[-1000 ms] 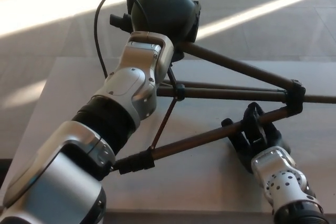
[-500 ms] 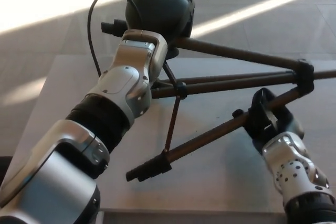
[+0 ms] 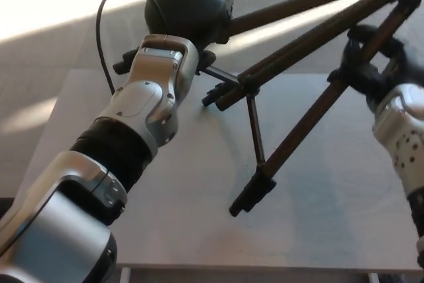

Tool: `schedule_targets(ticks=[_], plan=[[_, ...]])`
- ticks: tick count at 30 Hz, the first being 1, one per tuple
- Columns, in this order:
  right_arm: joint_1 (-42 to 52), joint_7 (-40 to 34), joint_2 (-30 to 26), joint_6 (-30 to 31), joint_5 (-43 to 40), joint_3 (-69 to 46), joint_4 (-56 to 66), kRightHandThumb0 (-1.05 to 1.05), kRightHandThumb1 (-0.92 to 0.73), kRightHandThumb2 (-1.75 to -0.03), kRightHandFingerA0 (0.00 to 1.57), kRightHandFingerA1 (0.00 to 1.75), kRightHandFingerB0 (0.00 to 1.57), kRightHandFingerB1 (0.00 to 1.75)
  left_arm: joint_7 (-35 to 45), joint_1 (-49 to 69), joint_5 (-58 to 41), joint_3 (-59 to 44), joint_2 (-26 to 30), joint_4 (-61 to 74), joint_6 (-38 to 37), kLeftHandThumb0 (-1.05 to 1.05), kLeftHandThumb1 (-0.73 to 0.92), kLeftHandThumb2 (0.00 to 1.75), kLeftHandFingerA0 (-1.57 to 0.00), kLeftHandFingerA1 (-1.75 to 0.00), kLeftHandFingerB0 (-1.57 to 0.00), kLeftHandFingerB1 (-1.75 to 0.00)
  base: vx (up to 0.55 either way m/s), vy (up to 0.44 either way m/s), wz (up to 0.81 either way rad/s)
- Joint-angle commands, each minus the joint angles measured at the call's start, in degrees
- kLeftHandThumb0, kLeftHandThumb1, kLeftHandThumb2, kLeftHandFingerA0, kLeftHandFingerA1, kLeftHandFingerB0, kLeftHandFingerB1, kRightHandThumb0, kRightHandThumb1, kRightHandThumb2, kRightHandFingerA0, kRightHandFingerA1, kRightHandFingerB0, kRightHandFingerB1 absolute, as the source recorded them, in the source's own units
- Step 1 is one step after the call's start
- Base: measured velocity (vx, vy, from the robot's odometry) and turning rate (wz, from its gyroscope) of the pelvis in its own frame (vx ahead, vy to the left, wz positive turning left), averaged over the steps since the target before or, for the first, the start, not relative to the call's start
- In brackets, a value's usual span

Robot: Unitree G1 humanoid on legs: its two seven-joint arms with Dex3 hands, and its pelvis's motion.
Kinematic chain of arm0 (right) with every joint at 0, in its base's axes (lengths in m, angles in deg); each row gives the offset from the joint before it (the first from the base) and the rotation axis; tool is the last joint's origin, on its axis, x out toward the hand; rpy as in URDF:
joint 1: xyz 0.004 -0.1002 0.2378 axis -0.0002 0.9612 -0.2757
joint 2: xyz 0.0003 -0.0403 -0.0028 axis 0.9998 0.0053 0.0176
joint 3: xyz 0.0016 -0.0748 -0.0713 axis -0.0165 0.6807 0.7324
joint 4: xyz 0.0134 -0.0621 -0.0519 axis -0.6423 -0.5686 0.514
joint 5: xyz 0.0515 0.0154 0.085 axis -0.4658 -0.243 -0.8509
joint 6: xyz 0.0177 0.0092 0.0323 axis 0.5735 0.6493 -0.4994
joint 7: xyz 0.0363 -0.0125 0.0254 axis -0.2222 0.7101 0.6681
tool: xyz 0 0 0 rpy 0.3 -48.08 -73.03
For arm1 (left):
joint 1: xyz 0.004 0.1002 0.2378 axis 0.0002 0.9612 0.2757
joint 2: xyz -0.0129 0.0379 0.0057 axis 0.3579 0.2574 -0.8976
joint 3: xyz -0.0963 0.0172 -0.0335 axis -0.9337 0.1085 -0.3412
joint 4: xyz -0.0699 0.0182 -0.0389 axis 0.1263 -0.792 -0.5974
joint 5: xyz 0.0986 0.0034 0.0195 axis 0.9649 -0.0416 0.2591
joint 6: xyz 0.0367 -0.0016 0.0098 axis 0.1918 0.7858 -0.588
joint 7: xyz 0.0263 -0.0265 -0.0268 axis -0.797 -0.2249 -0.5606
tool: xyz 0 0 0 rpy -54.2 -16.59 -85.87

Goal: Use both hands of the robot to pick up the tripod lying in the middle of the desk and make it stand upright on the desk

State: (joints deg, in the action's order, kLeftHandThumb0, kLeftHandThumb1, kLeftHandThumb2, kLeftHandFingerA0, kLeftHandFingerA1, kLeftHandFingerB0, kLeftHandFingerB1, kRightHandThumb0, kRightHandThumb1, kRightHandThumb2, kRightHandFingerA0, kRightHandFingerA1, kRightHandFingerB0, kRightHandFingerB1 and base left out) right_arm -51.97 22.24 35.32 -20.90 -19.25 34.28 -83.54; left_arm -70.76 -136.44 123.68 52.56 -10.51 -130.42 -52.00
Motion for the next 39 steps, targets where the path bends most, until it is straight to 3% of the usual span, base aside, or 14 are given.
schedule_targets(ticks=[1,5,9,11,12,16,18,22,26,29,30,33,35,39], plan=[[-6.9,2.4,-3.8,4.7,6.4,2.2,3.0,-0.20,-0.41,-1.36,0.99,1.75,0.76,1.71,-1.4,1.6,-0.7,-0.9,1.2,0.4,0.4,-0.20,0.60,0.85,-1.03,-1.69,-0.75,-1.26,0.00,0.000,0.00],[-11.9,4.7,-3.8,1.9,10.6,6.1,1.2,-0.21,-0.35,-1.40,1.01,1.75,0.82,1.66,-3.2,3.9,-2.2,-2.5,0.9,1.6,0.1,-0.23,0.56,0.81,-0.91,-1.75,-0.74,-1.57,0.00,0.000,0.00],[-14.8,6.0,-3.7,-0.7,14.7,9.7,-1.1,-0.19,-0.32,-1.37,1.01,1.75,0.90,1.57,-4.0,7.5,-10.3,-11.6,-4.7,5.1,4.7,-0.24,0.58,0.75,-0.88,-1.75,-0.74,-1.49,0.00,0.000,0.00],[-15.2,6.8,-3.1,-1.9,16.0,11.1,-1.7,-0.29,-0.40,-1.21,1.26,1.44,1.08,1.32,-5.7,9.7,-12.7,-15.8,-7.8,7.3,7.4,-0.19,0.57,0.80,-0.86,-1.55,-0.78,-0.81,0.00,0.000,0.00],[-15.0,7.3,-2.6,-3.4,17.0,12.3,-2.2,-0.23,-0.34,-1.36,1.01,1.75,0.87,1.60,-7.9,11.3,-15.0,-19.0,-10.3,8.1,8.6,-0.23,0.57,0.91,-0.84,-1.60,-0.74,-0.90,0.00,0.000,0.00],[-13.9,7.5,-1.4,-4.1,18.6,14.1,-1.9,-0.22,-0.37,-1.33,1.00,1.75,0.85,1.59,-9.2,14.0,-18.1,-25.1,-14.4,9.5,10.5,-0.21,0.61,0.94,-0.84,-1.70,-0.66,-1.14,0.00,0.000,0.00],[-12.8,7.1,-1.4,-5.8,21.1,16.3,-2.1,-0.21,-0.30,-1.41,1.00,1.75,0.88,1.59,-10.7,15.9,-17.7,-26.2,-15.7,10.8,10.3,-0.21,0.69,0.77,-0.87,-1.49,-0.61,-0.70,0.00,0.000,0.00],[-11.3,6.2,-0.8,-7.7,23.7,18.3,-1.9,-0.21,-0.30,-1.40,0.98,1.75,0.88,1.60,-11.2,17.9,-17.0,-27.3,-16.8,12.4,10.4,-0.21,0.69,0.71,-0.72,-1.20,-0.58,-0.62,0.00,0.000,0.00],[-8.6,5.7,0.7,-8.1,23.9,17.9,-0.9,-0.23,-0.33,-1.38,1.00,1.75,0.86,1.64,-13.0,20.6,-16.6,-27.4,-17.2,13.3,9.2,-0.23,0.67,0.79,-0.84,-1.59,-0.72,-0.96,0.00,0.000,0.00],[-5.6,6.2,1.5,-9.3,24.7,17.3,-0.1,-0.23,-0.34,-1.35,1.04,1.75,0.90,1.59,-13.4,22.6,-16.7,-27.0,-16.0,12.6,7.7,-0.28,0.72,0.65,-0.85,-1.63,-0.73,-0.83,0.00,0.000,0.00],[-4.8,5.9,1.7,-9.4,25.3,17.2,0.2,-0.27,-0.38,-1.20,1.30,1.44,1.12,1.34,-13.7,23.4,-16.5,-26.4,-15.2,12.4,6.3,-0.24,0.72,0.66,-0.85,-1.73,-0.70,-1.21,0.00,0.000,0.00],[-2.5,5.7,1.9,-10.8,26.8,17.0,1.0,-0.27,-0.39,-1.23,1.28,1.45,1.12,1.34,-12.6,24.2,-12.2,-21.1,-11.5,11.2,6.6,-0.23,0.72,0.78,-0.79,-1.61,-0.70,-1.29,0.00,0.000,0.00],[-0.4,5.7,1.3,-11.0,27.8,16.8,2.3,-0.20,-0.36,-1.37,0.98,1.75,0.86,1.62,-13.4,25.1,-16.5,-23.8,-12.0,12.0,7.3,-0.24,0.61,0.87,-0.83,-1.43,-0.61,-0.79,0.00,0.000,0.00],[1.9,5.9,1.5,-12.3,27.2,14.3,2.2,-0.23,-0.37,-1.28,0.94,1.75,0.85,1.60,-13.4,26.4,-15.8,-22.6,-9.6,12.3,5.9,-0.26,0.67,0.70,-0.89,-1.34,-0.64,-0.69,0.00,0.000,0.00]])
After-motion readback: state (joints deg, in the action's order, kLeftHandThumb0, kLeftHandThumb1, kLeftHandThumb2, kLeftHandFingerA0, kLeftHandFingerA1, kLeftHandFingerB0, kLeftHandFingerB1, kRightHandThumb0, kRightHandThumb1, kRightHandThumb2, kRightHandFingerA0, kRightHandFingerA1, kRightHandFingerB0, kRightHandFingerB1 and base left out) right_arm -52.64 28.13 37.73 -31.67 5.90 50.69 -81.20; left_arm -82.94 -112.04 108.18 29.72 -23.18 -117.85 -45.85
